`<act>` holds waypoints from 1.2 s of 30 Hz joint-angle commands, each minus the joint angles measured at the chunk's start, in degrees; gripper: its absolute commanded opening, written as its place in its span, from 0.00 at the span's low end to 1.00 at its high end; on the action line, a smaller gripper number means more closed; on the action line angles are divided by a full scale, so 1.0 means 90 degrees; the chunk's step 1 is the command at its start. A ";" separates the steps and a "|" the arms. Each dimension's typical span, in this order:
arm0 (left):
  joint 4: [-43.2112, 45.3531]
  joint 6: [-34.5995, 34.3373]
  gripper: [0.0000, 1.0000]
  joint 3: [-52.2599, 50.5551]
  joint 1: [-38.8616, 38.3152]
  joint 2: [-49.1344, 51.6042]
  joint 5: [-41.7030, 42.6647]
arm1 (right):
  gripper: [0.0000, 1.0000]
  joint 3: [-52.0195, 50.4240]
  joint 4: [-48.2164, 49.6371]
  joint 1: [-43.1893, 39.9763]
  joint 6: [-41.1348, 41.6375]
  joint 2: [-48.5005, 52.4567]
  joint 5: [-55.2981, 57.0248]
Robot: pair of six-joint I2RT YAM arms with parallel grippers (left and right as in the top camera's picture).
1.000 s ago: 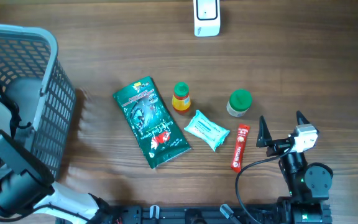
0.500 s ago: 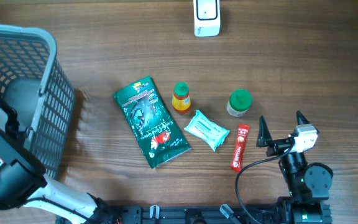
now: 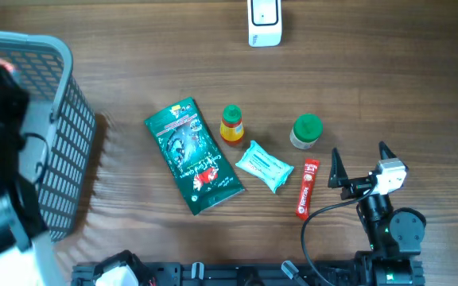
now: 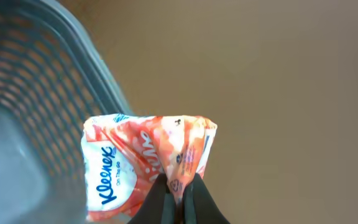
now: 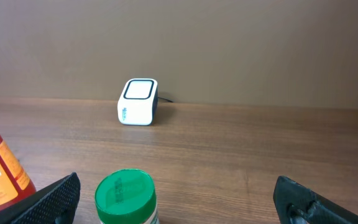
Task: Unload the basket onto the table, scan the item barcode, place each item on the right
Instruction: 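Carry the Kleenex pack out and set it beside the wipes pack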
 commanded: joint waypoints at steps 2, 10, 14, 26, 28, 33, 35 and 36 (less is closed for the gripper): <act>-0.1404 -0.0034 0.04 -0.0007 -0.1948 -0.0039 0.0240 | 1.00 -0.0007 0.0019 -0.0007 -0.0075 -0.0029 0.0015; -0.2708 -0.0466 0.04 -0.0024 -0.5918 0.1486 -0.1268 | 1.00 -0.0007 0.0022 -0.0007 -0.0075 -0.0029 0.0015; -0.3089 -0.1593 0.04 -0.0413 -0.7142 0.2344 -0.2263 | 1.00 -0.0007 0.0022 -0.0007 -0.0078 -0.0029 0.0015; -0.0770 -0.2941 0.13 -0.1253 -0.8918 0.4857 -0.2234 | 1.00 -0.0007 0.0022 -0.0007 -0.0078 -0.0029 0.0015; -0.0743 -0.3281 0.34 -0.1251 -0.8918 0.4935 -0.2229 | 1.00 -0.0005 0.0019 -0.0007 -0.0075 -0.0029 0.0015; -0.0821 -0.2652 0.87 -0.0916 -0.8910 0.4551 -0.2212 | 1.00 -0.0007 0.0022 -0.0007 -0.0075 -0.0029 0.0015; -0.0821 -0.2013 1.00 -0.0634 -0.8901 0.4177 -0.2834 | 1.00 -0.0007 0.0019 -0.0007 -0.0078 -0.0029 0.0015; -0.0818 -0.1780 1.00 -0.0517 -0.8886 0.3985 -0.3203 | 1.00 -0.0007 0.0022 -0.0007 -0.0078 -0.0029 0.0015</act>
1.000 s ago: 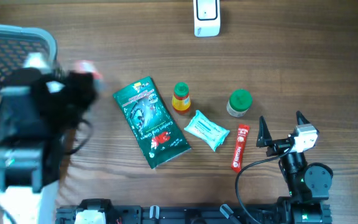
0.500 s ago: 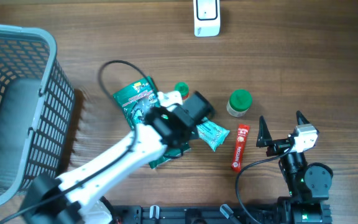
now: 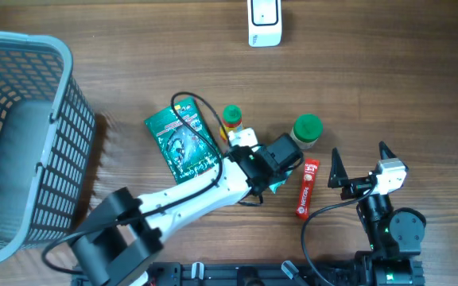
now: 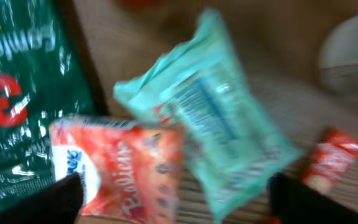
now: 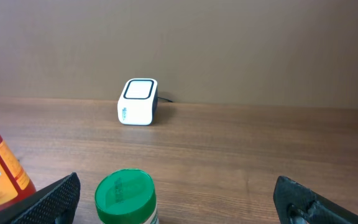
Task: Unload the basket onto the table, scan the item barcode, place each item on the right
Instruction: 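Carry the Kleenex pack out and set it beside the wipes pack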
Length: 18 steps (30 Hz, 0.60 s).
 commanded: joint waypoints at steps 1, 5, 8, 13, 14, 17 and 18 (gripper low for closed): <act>0.0024 0.1083 1.00 0.0614 0.0070 -0.0930 -0.1350 | 1.00 -0.0007 0.0024 -0.0007 -0.0078 -0.0029 0.0015; 0.0576 0.2409 1.00 0.0862 0.0495 -0.1999 -0.2382 | 1.00 -0.0007 0.0024 -0.0007 -0.0078 -0.0029 0.0015; 0.1447 0.3927 1.00 0.0862 0.1078 -0.2737 -0.2511 | 1.00 -0.0007 0.0022 -0.0007 -0.0078 -0.0029 0.0015; 0.3332 0.5829 1.00 0.0862 0.2023 -0.3721 -0.2511 | 1.00 -0.0007 0.0022 -0.0007 -0.0073 -0.0029 0.0015; 0.3643 0.5870 1.00 0.0862 0.2174 -0.3847 -0.2511 | 1.00 -0.0007 0.0022 -0.0007 -0.0078 -0.0029 0.0015; 0.4248 0.5894 1.00 0.0862 0.2591 -0.4029 -0.2688 | 0.99 -0.0007 0.0022 -0.0007 -0.0075 -0.0029 0.0015; 0.4401 0.5955 1.00 0.0862 0.2752 -0.4031 -0.2727 | 1.00 -0.0007 0.0022 -0.0007 -0.0078 -0.0029 0.0015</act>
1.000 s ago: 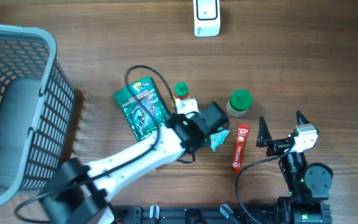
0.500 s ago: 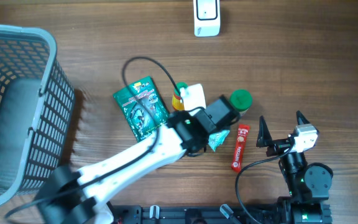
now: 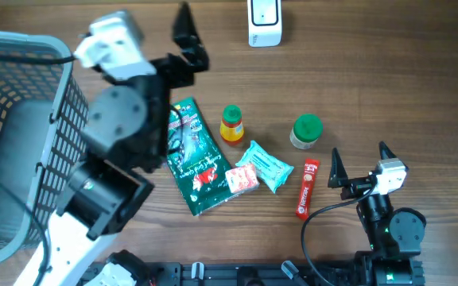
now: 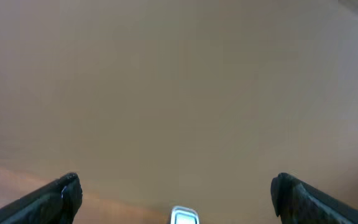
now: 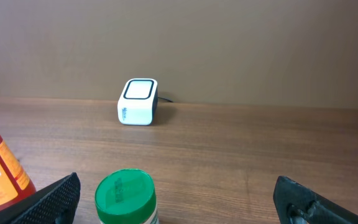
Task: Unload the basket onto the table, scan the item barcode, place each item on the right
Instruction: 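Carry the Kleenex pack out and set it beside the wipes pack, then reach the right gripper to the Kleenex pack and grasp it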
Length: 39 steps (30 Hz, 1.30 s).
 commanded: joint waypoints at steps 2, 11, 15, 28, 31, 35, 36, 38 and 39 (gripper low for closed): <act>0.0483 0.0653 1.00 0.0032 0.0629 -0.0027 -0.0221 | 1.00 -0.0007 0.0024 -0.0007 -0.0078 -0.0029 0.0015; 0.0112 0.1647 1.00 0.0032 0.0954 0.0019 -0.0223 | 1.00 -0.0007 0.0024 -0.0007 -0.0078 -0.0029 0.0015; -0.0503 0.1644 1.00 0.0032 0.0954 0.0019 -0.0219 | 1.00 -0.0007 0.0024 -0.0007 -0.0080 -0.0029 0.0017; -0.2283 0.1610 1.00 0.0022 0.2132 -0.3670 0.3548 | 1.00 -0.0007 0.0158 -0.0007 0.6188 0.0068 -0.1615; -0.2528 0.1579 1.00 0.0022 0.2888 -0.4495 0.3789 | 1.00 -0.0007 0.0165 -0.0007 0.7708 0.0068 -0.2038; -0.2667 0.0702 1.00 0.0022 0.3424 -0.5200 0.3803 | 1.00 -0.0007 0.0180 -0.0007 0.8667 0.0068 -0.2975; -0.2693 0.0563 1.00 0.0022 0.3412 -0.5338 0.3893 | 1.00 -0.0007 0.0182 -0.0007 0.8626 0.0068 -0.3228; -0.2788 0.0563 1.00 0.0022 0.3432 -0.5595 0.4129 | 1.00 -0.0007 0.0189 -0.0007 0.8361 0.0068 -0.3560; -0.2832 0.0563 1.00 0.0022 0.3432 -0.5705 0.4170 | 1.00 -0.0005 0.0189 -0.0007 0.7752 0.0068 -0.3893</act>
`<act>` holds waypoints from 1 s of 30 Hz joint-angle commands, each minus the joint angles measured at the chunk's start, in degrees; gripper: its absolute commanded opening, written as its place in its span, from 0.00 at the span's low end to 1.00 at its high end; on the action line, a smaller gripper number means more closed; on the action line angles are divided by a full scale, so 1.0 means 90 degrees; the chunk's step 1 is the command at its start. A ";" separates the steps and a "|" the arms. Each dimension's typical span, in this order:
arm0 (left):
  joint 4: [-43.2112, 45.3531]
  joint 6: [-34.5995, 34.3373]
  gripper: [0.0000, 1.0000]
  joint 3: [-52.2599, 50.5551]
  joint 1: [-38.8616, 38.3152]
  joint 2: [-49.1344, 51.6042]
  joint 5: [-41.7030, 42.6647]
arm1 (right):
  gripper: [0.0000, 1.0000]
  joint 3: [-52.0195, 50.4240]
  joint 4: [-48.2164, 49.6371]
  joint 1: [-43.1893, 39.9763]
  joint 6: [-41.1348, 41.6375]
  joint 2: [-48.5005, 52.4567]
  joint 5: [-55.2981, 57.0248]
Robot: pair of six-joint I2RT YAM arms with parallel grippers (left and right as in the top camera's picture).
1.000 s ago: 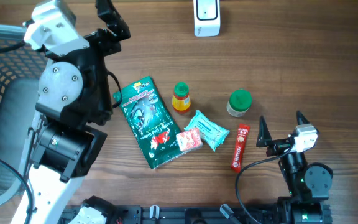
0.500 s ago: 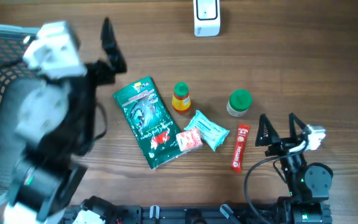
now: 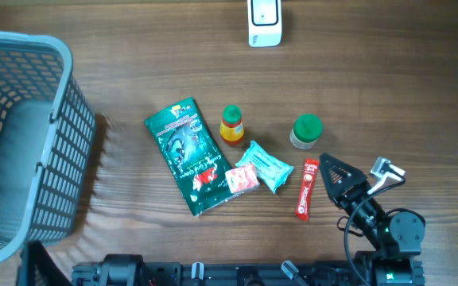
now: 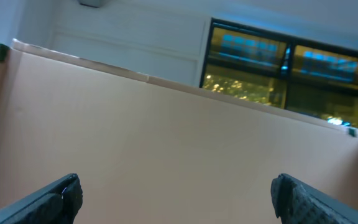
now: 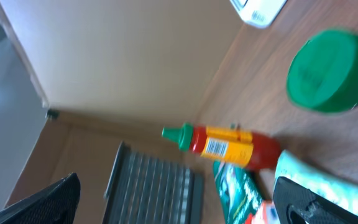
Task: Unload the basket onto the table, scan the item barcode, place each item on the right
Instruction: 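Reach the right gripper to the Kleenex pack and grasp it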
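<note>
The white barcode scanner (image 3: 263,24) stands at the table's far edge; its corner shows in the right wrist view (image 5: 257,9). Mid-table lie a green pouch (image 3: 193,156), a red sauce bottle (image 3: 231,124), a green-lidded jar (image 3: 306,131), a teal wipes pack (image 3: 265,165), an orange tissue pack (image 3: 242,179) and a red stick pack (image 3: 306,188). My right gripper (image 3: 334,179) is open, turned toward the red stick pack, nothing between its fingers (image 5: 316,202). My left gripper (image 4: 179,199) is open and empty, facing a wall; it is out of the overhead view.
A grey mesh basket (image 3: 22,135) fills the left side of the table and also shows in the right wrist view (image 5: 154,186). A beige wall with windows above it (image 4: 278,68) fills the left wrist view.
My left arm, which hung open over the table's left middle, has gone from the overhead view and its camera now faces the wall. My right gripper has turned left toward the items.
My left gripper was shut on the orange tissue pack by the basket. Then it was open over the items, with the pack lying beside the teal wipes. Then it was raised facing the scanner. Now it is withdrawn and the right gripper has turned toward the red stick pack.
</note>
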 commanded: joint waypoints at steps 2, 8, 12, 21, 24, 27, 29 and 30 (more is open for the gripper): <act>-0.0185 -0.0228 1.00 -0.0029 0.0032 -0.0549 0.0376 | 1.00 -0.0005 -0.0068 -0.0007 -0.1418 0.0000 -0.1457; -0.0250 -0.0226 1.00 -0.0279 0.0019 -0.0984 0.0374 | 1.00 0.0121 -0.0308 -0.0010 -0.1880 0.0532 -0.1506; -0.0316 -0.0226 1.00 -0.0345 0.0019 -0.1042 0.0376 | 0.99 0.0925 -0.2081 -0.0007 -0.3237 0.1506 -0.0588; -0.0350 -0.0223 1.00 -0.0738 0.0124 -0.1525 0.0374 | 1.00 0.3769 -0.4901 -0.0007 -0.3903 0.3082 -0.0299; -0.0408 -0.0153 1.00 -0.0738 0.0214 -0.1525 0.0335 | 1.00 0.3767 -0.4901 -0.0007 -0.2722 0.3084 -0.0104; -0.0284 -0.0158 1.00 -0.0738 0.0216 -0.1525 -0.0221 | 1.00 0.3757 -0.5141 0.0000 -0.2514 0.3096 -0.0505; -0.0068 -0.0158 1.00 -0.0738 0.0216 -0.1525 -0.0644 | 1.00 0.3757 -0.5195 0.0134 -0.2480 0.3096 -0.0719; -0.0032 -0.0158 1.00 -0.0738 0.0216 -0.1525 -0.0806 | 1.00 0.3755 -0.5192 0.0299 -0.2482 0.3096 -0.0695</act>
